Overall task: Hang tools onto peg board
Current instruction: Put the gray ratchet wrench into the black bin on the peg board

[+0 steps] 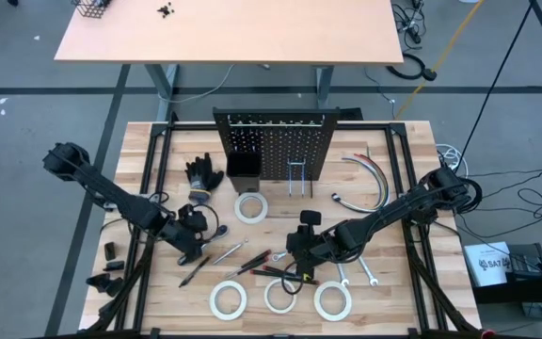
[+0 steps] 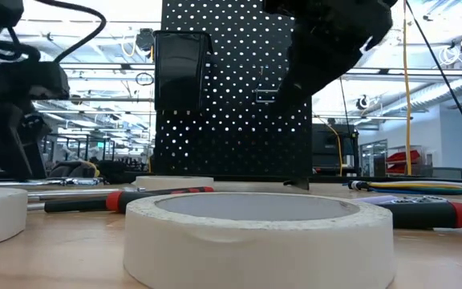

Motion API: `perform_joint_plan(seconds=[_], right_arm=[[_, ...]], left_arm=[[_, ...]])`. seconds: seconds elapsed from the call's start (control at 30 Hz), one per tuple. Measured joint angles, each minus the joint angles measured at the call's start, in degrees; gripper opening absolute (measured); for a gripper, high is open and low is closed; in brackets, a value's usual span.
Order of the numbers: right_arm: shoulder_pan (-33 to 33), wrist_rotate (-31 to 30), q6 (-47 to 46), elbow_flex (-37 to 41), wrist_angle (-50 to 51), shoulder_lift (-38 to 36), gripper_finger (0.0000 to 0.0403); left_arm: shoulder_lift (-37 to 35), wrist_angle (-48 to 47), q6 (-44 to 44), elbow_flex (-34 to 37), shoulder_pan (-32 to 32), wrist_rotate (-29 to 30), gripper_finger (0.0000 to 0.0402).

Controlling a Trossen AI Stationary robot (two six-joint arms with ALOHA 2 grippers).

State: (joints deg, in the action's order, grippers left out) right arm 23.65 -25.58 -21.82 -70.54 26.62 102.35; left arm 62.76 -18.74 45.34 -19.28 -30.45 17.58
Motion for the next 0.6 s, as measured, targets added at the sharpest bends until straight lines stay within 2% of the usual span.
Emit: perform_joint_plan(seconds=[0.2,0.33,0.6], right_arm=[[-0.36,0.04,-0.8,0.02,-0.49,0.0,0.0148],[-0.45,0.04,-1.49,0.0,-0.58,0.0,0.0148],[-0.5,0.07,-1.47,0.02,-2.64,0.0,0.0148]], left_arm=[[6.8,7.31,0.55,-0.06,-0.91,-0.91,0.0212],[10.02,8.08,1.95,-0.32,-2.41,0.68,0.0208],[10.04,8.4,2.08,-0.08,-3.95,3.56,0.0196]])
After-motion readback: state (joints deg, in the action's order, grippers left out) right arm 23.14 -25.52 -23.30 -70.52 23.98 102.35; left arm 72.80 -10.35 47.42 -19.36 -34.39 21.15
